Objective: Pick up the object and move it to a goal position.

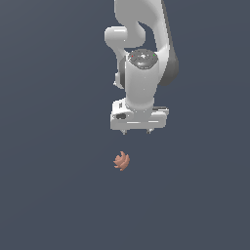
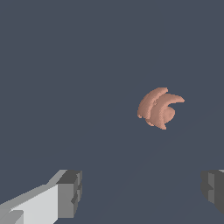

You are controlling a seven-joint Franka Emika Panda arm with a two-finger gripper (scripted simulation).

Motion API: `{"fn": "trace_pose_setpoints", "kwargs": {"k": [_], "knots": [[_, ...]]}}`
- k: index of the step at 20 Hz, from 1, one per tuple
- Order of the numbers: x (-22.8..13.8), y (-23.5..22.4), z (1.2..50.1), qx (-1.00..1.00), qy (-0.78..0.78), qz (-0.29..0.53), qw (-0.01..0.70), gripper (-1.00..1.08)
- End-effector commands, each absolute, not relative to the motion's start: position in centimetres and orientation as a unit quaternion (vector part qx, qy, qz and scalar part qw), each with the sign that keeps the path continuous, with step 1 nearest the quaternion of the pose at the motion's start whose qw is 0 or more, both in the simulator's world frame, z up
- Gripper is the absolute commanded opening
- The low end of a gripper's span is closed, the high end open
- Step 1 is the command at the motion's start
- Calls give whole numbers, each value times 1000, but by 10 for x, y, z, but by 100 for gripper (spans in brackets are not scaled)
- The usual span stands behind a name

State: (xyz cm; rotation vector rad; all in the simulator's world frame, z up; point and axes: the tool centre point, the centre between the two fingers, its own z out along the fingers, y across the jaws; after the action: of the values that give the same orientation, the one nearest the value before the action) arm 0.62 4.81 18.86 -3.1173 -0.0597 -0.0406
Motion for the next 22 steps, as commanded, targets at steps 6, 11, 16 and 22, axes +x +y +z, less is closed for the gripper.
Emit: {"fn": "trace_pose_setpoints", "kwargs": {"k": [6,11,16,22], "knots": [[12,48,197,-999,-27,-25,8,100],[16,49,205,-999,-34,-35,6,100],[18,47,201,-999,-24,-33,6,100],[25,40,189,-999,13,-28,8,100]]}}
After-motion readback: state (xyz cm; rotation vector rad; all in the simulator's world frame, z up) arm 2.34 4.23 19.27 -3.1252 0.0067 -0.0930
